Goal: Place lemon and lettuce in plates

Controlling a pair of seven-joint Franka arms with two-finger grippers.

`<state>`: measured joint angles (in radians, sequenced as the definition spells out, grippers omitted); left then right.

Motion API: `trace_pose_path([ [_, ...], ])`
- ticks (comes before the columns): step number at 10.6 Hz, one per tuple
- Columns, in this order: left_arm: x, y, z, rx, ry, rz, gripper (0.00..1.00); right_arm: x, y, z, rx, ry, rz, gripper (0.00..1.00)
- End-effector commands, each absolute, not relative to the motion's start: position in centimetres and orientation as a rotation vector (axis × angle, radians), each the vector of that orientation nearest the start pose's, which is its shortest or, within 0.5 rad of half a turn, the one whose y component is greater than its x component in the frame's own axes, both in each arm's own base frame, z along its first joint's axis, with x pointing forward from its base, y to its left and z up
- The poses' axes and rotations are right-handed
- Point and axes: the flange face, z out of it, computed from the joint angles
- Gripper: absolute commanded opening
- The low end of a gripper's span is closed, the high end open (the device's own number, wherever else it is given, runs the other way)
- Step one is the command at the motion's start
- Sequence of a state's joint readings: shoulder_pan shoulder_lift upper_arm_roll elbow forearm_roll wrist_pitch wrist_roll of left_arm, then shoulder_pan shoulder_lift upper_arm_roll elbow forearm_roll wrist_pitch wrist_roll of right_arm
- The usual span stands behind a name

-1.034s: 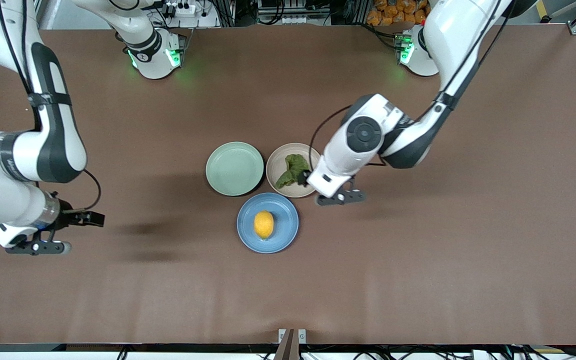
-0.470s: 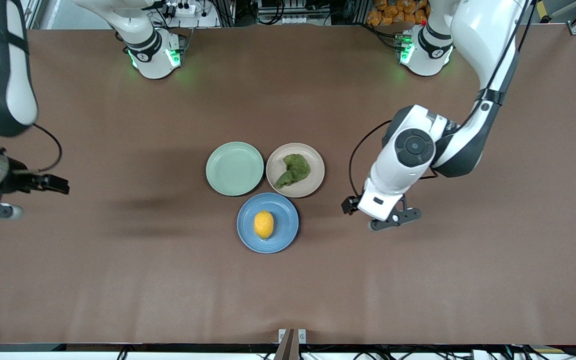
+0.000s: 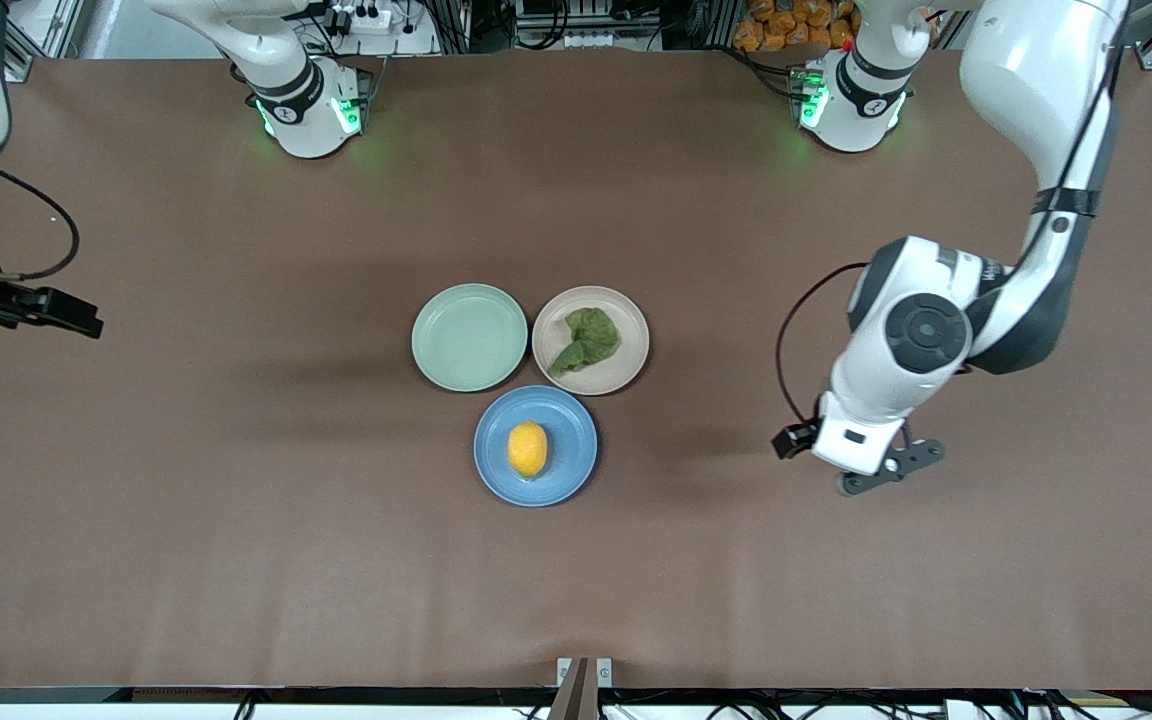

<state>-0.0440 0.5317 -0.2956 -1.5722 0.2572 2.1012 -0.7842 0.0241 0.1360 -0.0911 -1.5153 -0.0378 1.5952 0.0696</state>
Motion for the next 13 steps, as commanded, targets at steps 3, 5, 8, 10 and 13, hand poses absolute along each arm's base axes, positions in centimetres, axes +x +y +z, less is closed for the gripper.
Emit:
trace_pose_path([
  [3, 63.7, -14.9, 33.9, -2.976, -0.334, 0.088, 1.0, 57.4, -1.6, 62.8, -3.171, 0.216, -0.049, 1.0],
  [5, 60.3, -12.7, 33.8, -2.995, -0.3, 0.194, 1.0, 57.4, -2.3, 62.9, -3.17, 0.236, -0.054, 1.0],
  [8, 54.3, -12.1, 34.7, -2.978, -0.217, 0.253, 1.0, 57.6, -2.0, 63.8, -3.165, 0.231, -0.083, 1.0],
  [10, 51.4, -11.8, 37.0, -3.023, -0.171, 0.245, 1.0, 57.6, -2.0, 64.5, -3.169, 0.215, -0.098, 1.0],
  [13, 50.5, -11.7, 38.5, -3.041, -0.154, 0.216, 1.0, 57.7, -1.6, 64.6, -3.17, 0.217, -0.101, 1.0],
])
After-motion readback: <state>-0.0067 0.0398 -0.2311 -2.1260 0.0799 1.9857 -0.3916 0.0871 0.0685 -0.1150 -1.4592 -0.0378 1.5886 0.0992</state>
